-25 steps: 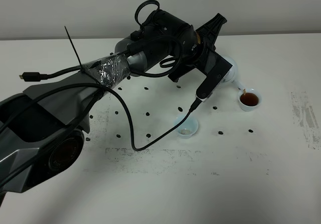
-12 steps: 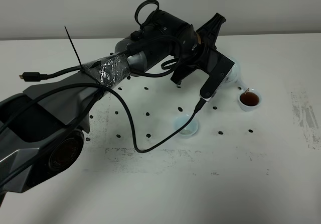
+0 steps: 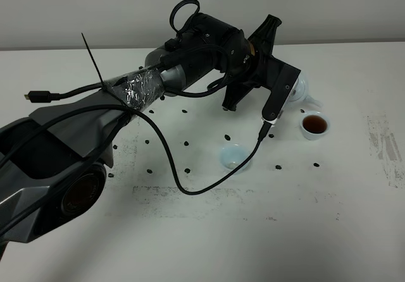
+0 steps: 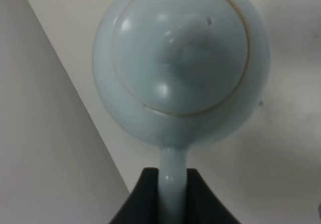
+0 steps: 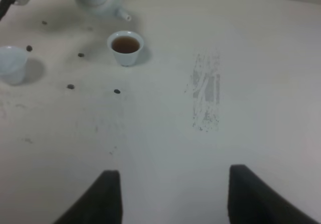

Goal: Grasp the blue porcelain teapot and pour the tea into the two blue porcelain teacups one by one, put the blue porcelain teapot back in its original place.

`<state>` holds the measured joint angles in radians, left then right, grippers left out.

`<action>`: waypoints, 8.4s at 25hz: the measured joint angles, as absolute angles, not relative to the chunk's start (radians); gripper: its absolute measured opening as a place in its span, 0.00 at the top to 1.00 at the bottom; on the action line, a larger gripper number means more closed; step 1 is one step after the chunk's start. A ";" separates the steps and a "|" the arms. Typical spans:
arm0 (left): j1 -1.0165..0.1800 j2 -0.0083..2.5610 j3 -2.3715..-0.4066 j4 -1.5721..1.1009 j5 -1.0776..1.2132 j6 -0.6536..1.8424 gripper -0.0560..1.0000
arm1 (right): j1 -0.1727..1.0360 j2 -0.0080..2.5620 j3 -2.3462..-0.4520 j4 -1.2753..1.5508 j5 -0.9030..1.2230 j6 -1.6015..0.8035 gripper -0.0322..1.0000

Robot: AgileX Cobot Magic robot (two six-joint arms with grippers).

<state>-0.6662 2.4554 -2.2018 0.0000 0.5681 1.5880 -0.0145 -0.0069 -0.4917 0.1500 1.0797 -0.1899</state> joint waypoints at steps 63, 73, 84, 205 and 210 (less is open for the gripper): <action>-0.540 2.209 -2.000 -0.007 0.791 0.670 0.89 | -0.015 -0.007 -0.492 0.150 1.080 -0.190 0.53; -0.523 2.013 -1.522 0.144 0.508 0.700 0.89 | -0.015 -0.007 -0.492 0.150 1.080 -0.190 0.53; -0.512 1.997 -1.460 0.158 0.540 0.881 0.89 | -0.015 -0.007 -0.492 0.150 1.080 -0.190 0.53; -0.563 1.997 -1.457 0.154 0.411 1.848 0.89 | -0.015 -0.007 -0.492 0.150 1.080 -0.190 0.53; -0.567 1.997 -1.457 0.154 0.406 1.851 0.89 | -0.015 -0.007 -0.492 0.150 1.080 -0.190 0.53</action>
<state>-0.5666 1.9971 -1.4566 0.1539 0.4063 1.8508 -0.0145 -0.0069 -0.4917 0.1500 1.0797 -0.1899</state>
